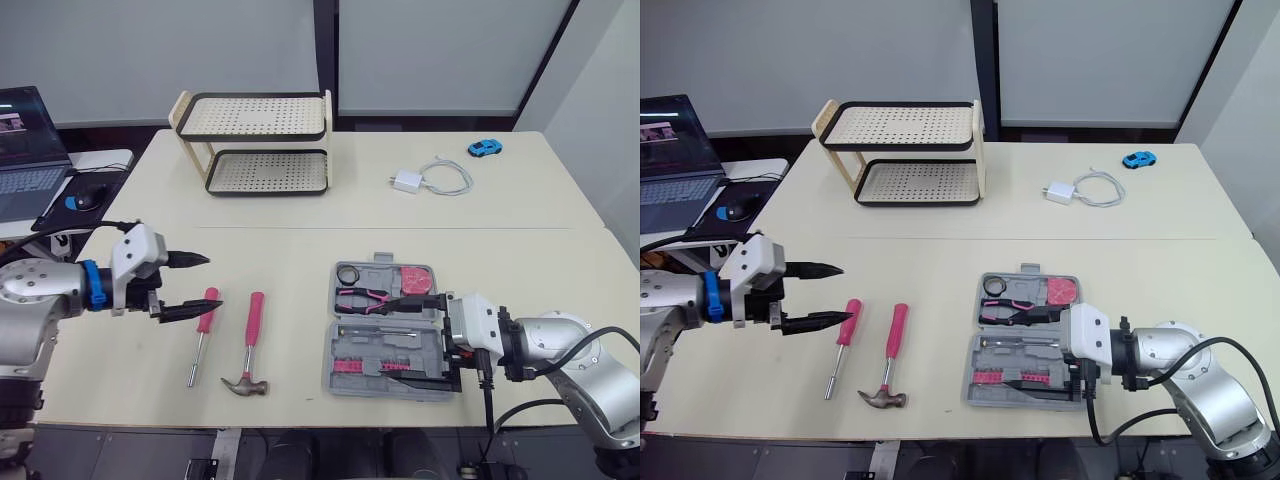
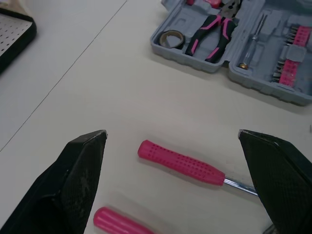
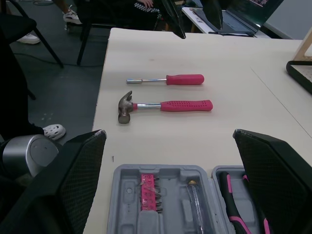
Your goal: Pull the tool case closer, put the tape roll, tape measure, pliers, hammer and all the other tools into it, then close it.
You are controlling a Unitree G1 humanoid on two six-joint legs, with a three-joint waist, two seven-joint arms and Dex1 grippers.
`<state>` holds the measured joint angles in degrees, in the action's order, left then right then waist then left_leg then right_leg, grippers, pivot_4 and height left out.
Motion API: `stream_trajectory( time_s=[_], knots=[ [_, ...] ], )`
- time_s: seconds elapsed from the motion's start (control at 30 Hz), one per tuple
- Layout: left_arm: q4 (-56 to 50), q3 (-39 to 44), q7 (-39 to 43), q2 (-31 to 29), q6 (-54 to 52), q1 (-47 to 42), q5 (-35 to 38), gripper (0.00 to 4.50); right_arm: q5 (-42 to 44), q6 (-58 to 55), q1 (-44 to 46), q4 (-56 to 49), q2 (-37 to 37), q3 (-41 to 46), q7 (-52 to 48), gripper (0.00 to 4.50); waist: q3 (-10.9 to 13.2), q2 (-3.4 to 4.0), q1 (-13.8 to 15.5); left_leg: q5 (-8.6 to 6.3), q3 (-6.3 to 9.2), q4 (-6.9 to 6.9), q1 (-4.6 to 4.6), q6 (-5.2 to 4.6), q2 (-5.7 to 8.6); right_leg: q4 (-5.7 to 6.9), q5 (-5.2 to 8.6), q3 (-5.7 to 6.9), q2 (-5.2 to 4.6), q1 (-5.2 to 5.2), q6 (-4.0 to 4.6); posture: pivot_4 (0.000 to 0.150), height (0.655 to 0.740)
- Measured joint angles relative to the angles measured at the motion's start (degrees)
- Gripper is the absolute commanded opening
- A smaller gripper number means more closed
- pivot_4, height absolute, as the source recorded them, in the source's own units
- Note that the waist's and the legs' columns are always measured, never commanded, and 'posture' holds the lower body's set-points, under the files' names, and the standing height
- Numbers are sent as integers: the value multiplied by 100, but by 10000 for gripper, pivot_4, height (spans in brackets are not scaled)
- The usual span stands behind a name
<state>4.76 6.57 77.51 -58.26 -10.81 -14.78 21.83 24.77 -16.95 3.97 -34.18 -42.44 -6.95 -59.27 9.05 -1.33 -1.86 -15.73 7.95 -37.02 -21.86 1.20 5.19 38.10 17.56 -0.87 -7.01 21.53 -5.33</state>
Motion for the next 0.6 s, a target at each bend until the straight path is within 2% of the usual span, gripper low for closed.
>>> stream_trajectory(
  time_s=[0.23, 0.37, 0.6],
  knots=[
    [276, -480, 755, -44, 1297, -200, -527, 45000, -16, 11, -18, -73, -1, 0, 28, 44713, 0, 0, 7, 0, 0, -1, 0, 0, -1, -2, 0, 2, 1, -3, 0, 1500, 7400],
    [583, -920, 1134, -99, 2609, -419, -1118, 45000, -48, 29, -14, -74, -1, -13, 13, 44713, 1, -1, 17, 0, 0, -1, 0, 0, 0, -3, 0, 3, 0, -6, 0, 1500, 7400],
    [1341, -1624, 1460, -89, 4496, -1040, -1564, 45000, -79, 31, 2, -75, -1, -92, 15, 44713, 1, -1, 11, 0, 0, -3, 0, -1, 0, -1, 0, 6, 1, -7, 0, 1500, 7400]
  ],
)
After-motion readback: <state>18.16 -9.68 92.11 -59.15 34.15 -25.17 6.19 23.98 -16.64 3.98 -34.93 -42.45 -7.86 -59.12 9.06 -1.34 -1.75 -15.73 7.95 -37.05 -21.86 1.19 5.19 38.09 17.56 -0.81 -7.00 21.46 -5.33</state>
